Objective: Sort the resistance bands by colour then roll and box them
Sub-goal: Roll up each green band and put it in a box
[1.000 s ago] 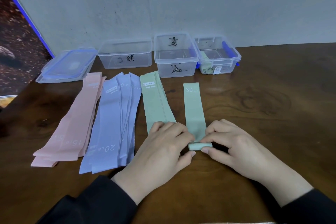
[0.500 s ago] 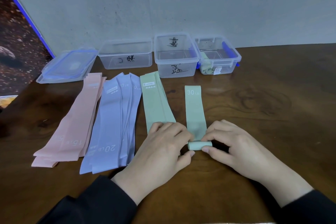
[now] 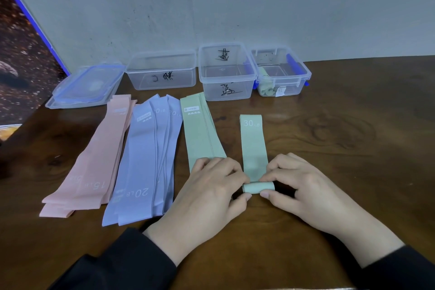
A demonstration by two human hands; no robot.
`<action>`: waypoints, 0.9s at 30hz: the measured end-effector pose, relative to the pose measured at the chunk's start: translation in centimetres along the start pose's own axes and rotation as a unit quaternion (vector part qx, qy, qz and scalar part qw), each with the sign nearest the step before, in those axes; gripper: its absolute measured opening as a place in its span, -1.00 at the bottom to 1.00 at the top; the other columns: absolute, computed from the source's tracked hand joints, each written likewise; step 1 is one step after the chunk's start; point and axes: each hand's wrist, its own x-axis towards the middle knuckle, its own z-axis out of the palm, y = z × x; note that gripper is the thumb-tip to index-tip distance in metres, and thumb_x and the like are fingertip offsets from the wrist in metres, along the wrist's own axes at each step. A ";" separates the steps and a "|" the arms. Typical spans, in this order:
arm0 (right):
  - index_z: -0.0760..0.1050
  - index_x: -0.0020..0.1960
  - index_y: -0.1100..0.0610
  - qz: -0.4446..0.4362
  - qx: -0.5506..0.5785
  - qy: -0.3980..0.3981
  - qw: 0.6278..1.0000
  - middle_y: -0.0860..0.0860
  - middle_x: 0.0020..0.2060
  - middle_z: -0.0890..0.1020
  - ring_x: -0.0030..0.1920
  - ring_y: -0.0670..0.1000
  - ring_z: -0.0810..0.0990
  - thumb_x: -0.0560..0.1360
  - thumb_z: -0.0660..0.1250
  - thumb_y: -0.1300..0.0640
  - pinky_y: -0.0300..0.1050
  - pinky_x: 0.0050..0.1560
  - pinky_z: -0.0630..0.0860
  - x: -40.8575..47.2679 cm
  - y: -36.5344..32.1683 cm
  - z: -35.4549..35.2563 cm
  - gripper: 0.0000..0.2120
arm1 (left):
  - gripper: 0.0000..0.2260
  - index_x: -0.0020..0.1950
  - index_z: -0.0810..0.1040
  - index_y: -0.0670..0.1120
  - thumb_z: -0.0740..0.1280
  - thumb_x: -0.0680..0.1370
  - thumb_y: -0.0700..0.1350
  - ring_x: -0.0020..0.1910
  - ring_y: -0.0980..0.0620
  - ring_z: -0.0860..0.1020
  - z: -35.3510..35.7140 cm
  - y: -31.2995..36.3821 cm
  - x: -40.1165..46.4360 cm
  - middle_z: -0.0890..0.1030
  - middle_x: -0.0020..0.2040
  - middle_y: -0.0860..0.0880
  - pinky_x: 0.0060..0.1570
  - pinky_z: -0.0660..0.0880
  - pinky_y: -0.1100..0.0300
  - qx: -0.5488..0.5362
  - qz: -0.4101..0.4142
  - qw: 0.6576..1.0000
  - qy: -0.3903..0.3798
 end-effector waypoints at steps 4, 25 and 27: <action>0.62 0.22 -0.09 0.004 0.005 0.002 1.000 -0.27 0.04 0.53 0.12 -0.08 0.52 0.54 0.37 -0.18 -0.15 0.12 0.52 -0.1 0.0 -0.1 -0.68 | -0.71 0.13 0.64 0.08 0.16 0.63 0.13 0.10 0.18 0.45 0.0 0.0 0.0 0.54 0.09 0.15 0.23 0.32 0.17 0.004 -0.001 1.000 0.004; 0.55 0.03 -0.16 0.004 -0.017 0.003 1.000 -0.28 -0.01 0.52 0.09 -0.04 0.52 0.50 0.30 -0.28 -0.11 0.08 0.51 -0.1 0.0 -0.1 -0.76 | -0.66 0.26 0.58 0.10 0.09 0.66 0.13 0.15 0.16 0.44 0.0 0.2 0.1 0.52 0.15 0.14 0.25 0.33 0.12 0.007 -0.009 1.000 -0.010; 0.57 0.02 -0.14 0.002 -0.017 0.006 1.000 -0.29 -0.01 0.51 0.08 -0.06 0.51 0.51 0.30 -0.26 -0.13 0.08 0.51 -0.1 -0.1 -0.1 -0.76 | -0.64 0.30 0.58 0.10 0.09 0.66 0.15 0.17 0.15 0.44 0.0 0.3 0.1 0.52 0.16 0.14 0.25 0.33 0.11 0.011 -0.014 1.000 -0.014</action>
